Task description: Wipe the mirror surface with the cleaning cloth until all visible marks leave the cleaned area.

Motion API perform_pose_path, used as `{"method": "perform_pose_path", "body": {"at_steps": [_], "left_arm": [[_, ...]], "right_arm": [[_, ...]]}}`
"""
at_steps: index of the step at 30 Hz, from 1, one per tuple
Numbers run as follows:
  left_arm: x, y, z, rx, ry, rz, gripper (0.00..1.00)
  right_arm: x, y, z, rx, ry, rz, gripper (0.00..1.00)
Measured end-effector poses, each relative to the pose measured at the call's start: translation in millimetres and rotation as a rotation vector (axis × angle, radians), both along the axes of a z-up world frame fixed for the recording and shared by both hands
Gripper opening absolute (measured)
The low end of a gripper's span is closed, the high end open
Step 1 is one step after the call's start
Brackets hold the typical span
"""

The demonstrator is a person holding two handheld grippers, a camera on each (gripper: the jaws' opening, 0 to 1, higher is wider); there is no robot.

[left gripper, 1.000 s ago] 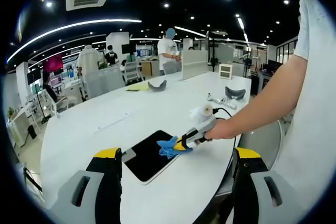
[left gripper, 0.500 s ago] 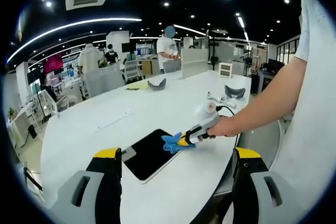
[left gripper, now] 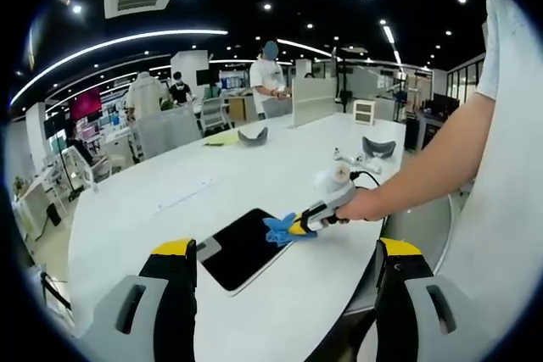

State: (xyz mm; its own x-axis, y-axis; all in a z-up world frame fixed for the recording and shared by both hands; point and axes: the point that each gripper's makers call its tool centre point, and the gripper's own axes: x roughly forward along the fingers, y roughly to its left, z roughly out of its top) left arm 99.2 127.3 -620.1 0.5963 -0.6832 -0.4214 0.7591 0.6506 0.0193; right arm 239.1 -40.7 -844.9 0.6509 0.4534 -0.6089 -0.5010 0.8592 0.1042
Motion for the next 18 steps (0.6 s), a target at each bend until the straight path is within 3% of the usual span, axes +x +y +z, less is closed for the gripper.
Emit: {"method": "perform_pose_path", "body": {"at_steps": [18], "left_arm": [[1.5,3.3,-1.4,0.002,0.006,0.001,0.87]], "right_arm": [[2.2,-1.8,-0.5,-0.021,-0.004,-0.019,0.01]]}}
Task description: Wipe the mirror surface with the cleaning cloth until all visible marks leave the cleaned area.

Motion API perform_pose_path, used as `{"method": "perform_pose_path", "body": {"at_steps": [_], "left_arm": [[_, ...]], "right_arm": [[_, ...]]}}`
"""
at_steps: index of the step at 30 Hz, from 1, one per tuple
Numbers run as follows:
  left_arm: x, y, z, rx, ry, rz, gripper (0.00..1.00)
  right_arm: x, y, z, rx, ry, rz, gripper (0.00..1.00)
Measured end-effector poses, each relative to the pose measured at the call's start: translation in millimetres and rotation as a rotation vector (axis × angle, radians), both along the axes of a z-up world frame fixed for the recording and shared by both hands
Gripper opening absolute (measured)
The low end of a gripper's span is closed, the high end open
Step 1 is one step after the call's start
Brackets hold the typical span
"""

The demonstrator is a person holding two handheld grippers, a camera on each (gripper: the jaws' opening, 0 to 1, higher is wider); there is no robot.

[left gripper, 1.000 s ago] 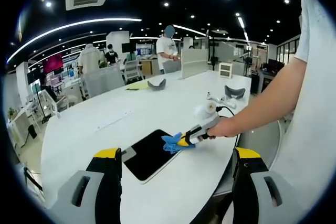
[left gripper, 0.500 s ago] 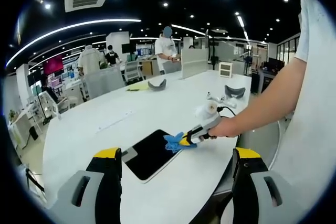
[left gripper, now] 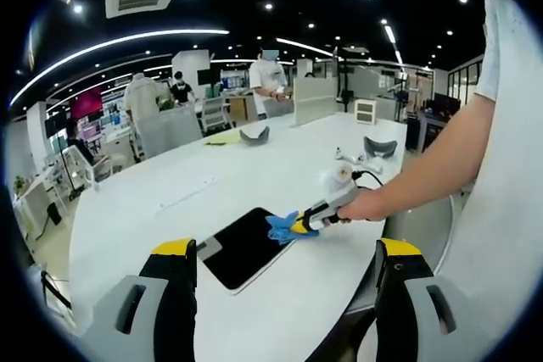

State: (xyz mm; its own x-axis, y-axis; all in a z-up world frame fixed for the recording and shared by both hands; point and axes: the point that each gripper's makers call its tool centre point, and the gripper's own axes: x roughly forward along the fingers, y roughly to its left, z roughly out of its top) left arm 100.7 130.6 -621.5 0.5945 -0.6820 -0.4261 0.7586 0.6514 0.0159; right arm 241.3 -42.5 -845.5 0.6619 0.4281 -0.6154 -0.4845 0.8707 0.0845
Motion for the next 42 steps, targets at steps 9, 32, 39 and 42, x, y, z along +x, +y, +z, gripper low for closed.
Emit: {"method": "perform_pose_path", "body": {"at_steps": [9,32,39,42], "left_arm": [[6.1,7.9,4.4,-0.003,-0.015,0.021,0.87],[5.2,15.5,4.7,0.016,-0.013,0.059,0.87],[7.6,19.9,3.5,0.017,-0.01,0.082,0.87],[9.2,21.7,2.0,0.022,-0.009,0.091,0.87]], "right_arm": [[10.1,1.9,-0.4,-0.016,0.007,0.007,0.01],[44.6,8.4,-0.6,-0.034,0.008,0.021,0.01],[54.0,11.8,-0.2,-0.036,0.007,0.028,0.01],[58.2,13.4,-0.3,-0.031,0.008,0.032,0.01]]}}
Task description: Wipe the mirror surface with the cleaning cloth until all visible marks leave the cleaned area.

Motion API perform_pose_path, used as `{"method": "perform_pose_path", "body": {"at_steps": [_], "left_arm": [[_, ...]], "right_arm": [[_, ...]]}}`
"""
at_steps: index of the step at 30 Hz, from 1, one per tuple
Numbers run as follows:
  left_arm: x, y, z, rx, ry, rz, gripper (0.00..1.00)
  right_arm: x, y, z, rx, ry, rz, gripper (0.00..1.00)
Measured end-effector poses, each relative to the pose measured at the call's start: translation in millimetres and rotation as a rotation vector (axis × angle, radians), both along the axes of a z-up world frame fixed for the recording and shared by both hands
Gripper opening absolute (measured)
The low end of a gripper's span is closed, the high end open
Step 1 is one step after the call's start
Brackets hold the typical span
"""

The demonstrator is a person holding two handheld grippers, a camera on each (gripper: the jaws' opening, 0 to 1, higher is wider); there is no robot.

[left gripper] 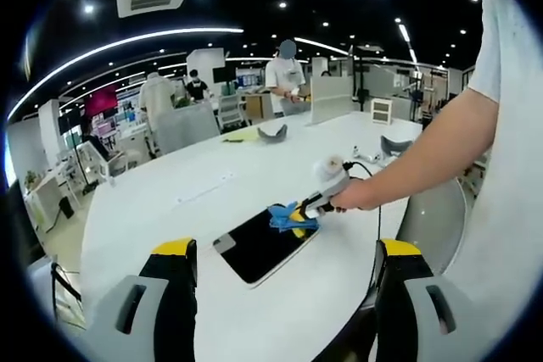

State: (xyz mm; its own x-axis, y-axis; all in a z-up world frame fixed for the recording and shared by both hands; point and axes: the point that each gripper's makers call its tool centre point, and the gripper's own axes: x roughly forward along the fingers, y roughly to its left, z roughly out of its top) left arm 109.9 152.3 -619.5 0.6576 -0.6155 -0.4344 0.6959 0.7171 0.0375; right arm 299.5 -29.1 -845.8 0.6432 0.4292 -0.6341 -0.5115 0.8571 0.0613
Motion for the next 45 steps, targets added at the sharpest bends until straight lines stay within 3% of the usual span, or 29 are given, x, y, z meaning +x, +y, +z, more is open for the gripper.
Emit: {"method": "perform_pose_path", "body": {"at_steps": [13,45], "left_arm": [[5.7,3.3,-0.3,0.009,0.005,0.015,0.87],[8.0,6.0,-9.5,0.013,0.031,0.032,0.87]], "right_arm": [[22.7,7.1,-2.4,-0.008,-0.007,0.009,0.01],[43.3,21.4,-0.2,0.007,-0.029,0.017,0.01]]}}
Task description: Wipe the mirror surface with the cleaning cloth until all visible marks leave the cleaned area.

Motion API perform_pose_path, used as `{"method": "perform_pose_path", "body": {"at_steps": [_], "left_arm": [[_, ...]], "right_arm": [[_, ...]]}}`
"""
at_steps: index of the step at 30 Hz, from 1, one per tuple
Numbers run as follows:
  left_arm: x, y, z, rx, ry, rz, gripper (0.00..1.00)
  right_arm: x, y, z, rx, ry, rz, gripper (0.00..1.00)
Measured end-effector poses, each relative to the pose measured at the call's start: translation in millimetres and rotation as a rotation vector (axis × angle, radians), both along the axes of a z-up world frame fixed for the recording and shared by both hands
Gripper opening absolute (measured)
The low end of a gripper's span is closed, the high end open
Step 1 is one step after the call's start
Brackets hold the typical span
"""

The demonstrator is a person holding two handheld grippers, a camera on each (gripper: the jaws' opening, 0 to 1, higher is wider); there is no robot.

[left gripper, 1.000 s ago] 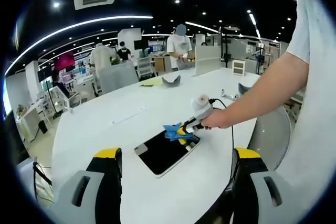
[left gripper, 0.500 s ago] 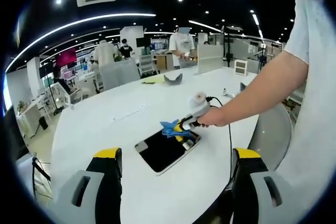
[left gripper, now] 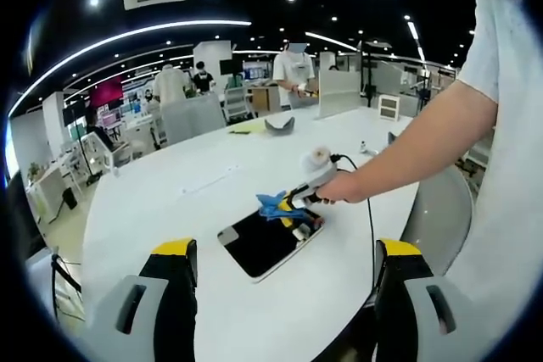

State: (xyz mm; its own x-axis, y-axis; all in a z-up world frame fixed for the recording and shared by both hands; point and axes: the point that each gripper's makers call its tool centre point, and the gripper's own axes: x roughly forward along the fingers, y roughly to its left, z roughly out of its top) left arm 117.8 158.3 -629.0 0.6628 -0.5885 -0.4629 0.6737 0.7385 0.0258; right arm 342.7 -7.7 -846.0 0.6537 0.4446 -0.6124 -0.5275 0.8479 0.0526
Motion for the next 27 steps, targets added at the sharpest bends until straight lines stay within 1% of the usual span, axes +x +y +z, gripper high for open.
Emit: {"method": "perform_pose_path", "body": {"at_steps": [5,11,16,23,27], "left_arm": [[-3.1,0.0,0.5,0.019,-0.003,-0.005,0.87],[-2.7,8.0,2.6,0.003,-0.001,0.026,0.87],[-4.9,9.8,3.4,0.01,-0.003,0.03,0.87],[-11.1,14.6,-1.1,0.009,0.008,0.049,0.86],[-13.8,16.9,1.1,0.003,0.008,0.056,0.86]], "right_arm": [[-0.1,1.6,0.7,0.01,-0.005,0.0,0.01],[4.7,1.3,-2.9,-0.002,-0.008,0.003,0.01],[5.2,3.7,-3.4,0.017,-0.01,0.02,0.01],[2.1,10.6,-2.6,-0.012,-0.014,0.046,0.01],[-1.6,13.4,-1.3,-0.02,-0.02,0.058,0.01]]}}
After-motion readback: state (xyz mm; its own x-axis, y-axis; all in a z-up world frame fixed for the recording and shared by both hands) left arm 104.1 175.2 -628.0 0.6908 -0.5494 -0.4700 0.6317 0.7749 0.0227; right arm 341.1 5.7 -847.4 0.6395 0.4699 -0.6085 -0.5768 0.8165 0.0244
